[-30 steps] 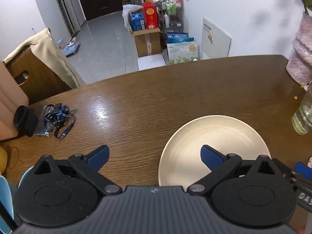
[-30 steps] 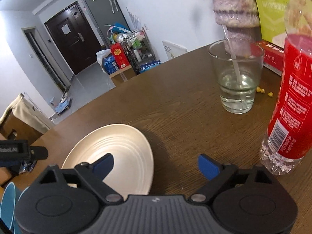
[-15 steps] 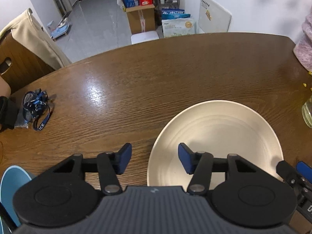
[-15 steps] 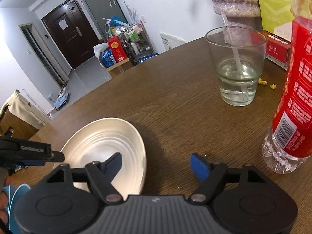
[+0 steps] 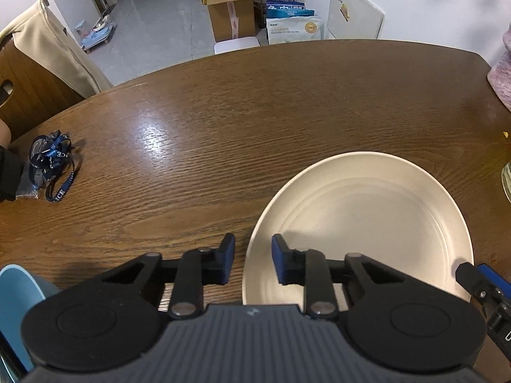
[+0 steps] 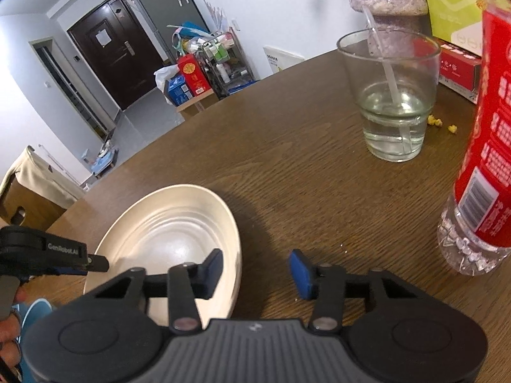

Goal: Organize plates and bowls
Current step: 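Close both tools on the rim of the cream plate by the vase, then carry the held cream plate with both tools back toward the blue bowls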

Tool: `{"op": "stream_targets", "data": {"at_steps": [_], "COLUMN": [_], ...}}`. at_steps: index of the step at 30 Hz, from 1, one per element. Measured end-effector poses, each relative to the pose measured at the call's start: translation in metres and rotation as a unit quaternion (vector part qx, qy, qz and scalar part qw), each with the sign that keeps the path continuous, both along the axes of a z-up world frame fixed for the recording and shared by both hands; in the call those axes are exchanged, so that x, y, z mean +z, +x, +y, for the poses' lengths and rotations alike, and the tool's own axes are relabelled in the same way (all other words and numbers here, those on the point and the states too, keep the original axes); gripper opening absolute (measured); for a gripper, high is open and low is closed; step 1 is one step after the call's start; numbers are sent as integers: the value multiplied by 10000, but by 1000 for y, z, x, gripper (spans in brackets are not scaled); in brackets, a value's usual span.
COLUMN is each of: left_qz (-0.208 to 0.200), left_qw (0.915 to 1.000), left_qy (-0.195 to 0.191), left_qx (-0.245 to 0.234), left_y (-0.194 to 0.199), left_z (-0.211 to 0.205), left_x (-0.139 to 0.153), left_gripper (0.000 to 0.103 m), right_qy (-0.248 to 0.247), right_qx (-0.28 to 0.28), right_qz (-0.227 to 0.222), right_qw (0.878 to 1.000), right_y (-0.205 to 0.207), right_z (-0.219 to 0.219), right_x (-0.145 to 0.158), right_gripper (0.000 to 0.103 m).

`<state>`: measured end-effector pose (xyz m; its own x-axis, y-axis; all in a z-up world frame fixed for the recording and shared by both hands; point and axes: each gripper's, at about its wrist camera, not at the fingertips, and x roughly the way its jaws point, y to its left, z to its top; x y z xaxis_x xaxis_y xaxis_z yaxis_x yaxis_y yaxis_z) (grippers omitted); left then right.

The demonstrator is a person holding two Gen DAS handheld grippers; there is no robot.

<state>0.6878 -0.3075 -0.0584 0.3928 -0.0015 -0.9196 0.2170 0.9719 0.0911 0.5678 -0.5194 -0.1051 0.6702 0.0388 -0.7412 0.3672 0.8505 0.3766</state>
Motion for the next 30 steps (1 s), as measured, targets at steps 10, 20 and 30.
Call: {"op": "stream_targets", "data": {"at_steps": [10, 20, 30], "left_qz": [5, -109, -283], "left_qw": [10000, 9998, 9994], "left_qy": [-29, 23, 63], "left_qx": [-45, -167, -189], "left_y": [-2, -7, -14], "left_z": [-2, -8, -15], "left_x": [-3, -2, 8], "left_gripper": [17, 16, 14], "right_qy": [176, 266, 291], "right_qx": [140, 137, 38], "right_qz": [0, -67, -158], "right_qw": [9997, 9995, 9994], "right_y": [5, 6, -1], "right_z": [3, 5, 1], "right_x": [-8, -10, -7], "right_gripper": [23, 7, 7]}}
